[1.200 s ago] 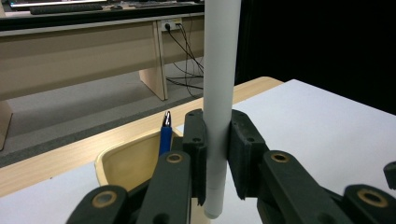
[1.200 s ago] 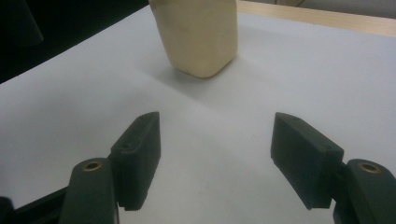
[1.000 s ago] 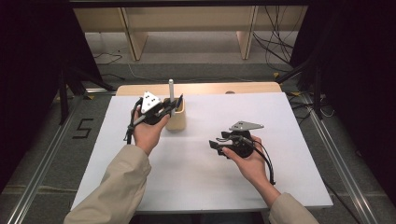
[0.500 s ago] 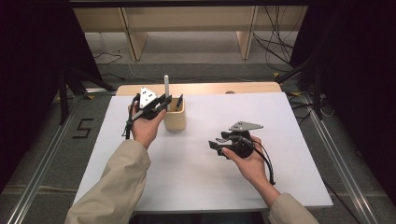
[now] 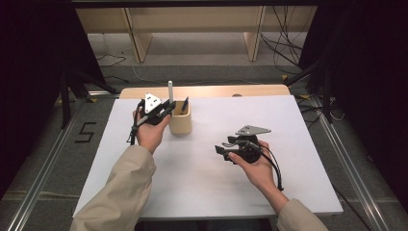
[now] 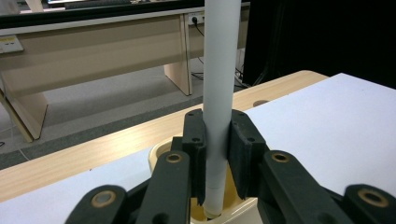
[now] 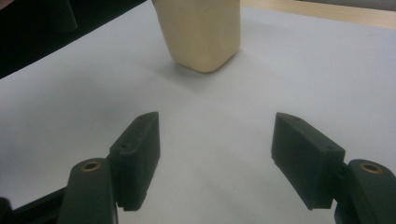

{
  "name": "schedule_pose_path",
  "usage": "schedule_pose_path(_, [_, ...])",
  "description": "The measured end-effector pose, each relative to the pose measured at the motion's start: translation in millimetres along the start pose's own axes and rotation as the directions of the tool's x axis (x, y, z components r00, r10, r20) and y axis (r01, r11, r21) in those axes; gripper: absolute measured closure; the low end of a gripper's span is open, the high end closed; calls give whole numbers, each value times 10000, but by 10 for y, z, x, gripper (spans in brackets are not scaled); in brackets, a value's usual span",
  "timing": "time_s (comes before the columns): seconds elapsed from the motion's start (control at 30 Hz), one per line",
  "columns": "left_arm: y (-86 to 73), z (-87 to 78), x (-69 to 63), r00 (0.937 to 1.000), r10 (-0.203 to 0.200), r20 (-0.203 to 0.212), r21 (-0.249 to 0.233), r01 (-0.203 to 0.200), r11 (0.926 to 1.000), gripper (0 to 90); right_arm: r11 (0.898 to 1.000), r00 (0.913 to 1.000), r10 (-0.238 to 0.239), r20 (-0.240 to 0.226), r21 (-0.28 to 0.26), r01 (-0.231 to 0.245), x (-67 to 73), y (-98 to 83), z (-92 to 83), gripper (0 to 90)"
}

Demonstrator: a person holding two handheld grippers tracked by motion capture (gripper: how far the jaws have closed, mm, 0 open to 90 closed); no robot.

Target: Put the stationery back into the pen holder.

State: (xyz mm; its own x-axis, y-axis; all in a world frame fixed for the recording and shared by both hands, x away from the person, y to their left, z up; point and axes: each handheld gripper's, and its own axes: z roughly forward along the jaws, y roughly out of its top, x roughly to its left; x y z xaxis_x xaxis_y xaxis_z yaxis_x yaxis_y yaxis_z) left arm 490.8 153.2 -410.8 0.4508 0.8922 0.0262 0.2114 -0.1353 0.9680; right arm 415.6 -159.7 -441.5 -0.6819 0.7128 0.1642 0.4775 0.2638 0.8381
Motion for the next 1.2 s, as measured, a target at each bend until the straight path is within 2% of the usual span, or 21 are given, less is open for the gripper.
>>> schedule_pose_path(0.43, [-108,5,37,9998,-21,-180,179,25,9998,778,10000,10000,-17,-20,58,17,4,-5,9,332])
schedule_pose_path(0.6, [-164,-9,34,9993,-146,-330,200,153,9997,747,10000,10000,-22,-8,37,22,3,-5,7,332])
schedule_pose_path(0.83, [-193,-102,12,9990,-284,-343,70,286,9996,676,10000,10000,16,3,22,-16,0,-1,1,332])
schedule_pose_path(1.03, [-182,-264,-14,9992,-268,-303,-40,266,9996,581,10000,10000,32,25,34,-32,-12,1,-10,331])
schedule_pose_path(1.13, [-189,-368,-34,9992,-372,-170,13,372,9993,514,10000,10000,15,67,40,-16,-27,7,-19,330])
schedule_pose_path(1.2, [-207,-436,-54,9997,-252,9,47,252,9997,470,10000,10000,41,80,43,-41,-39,8,-26,329])
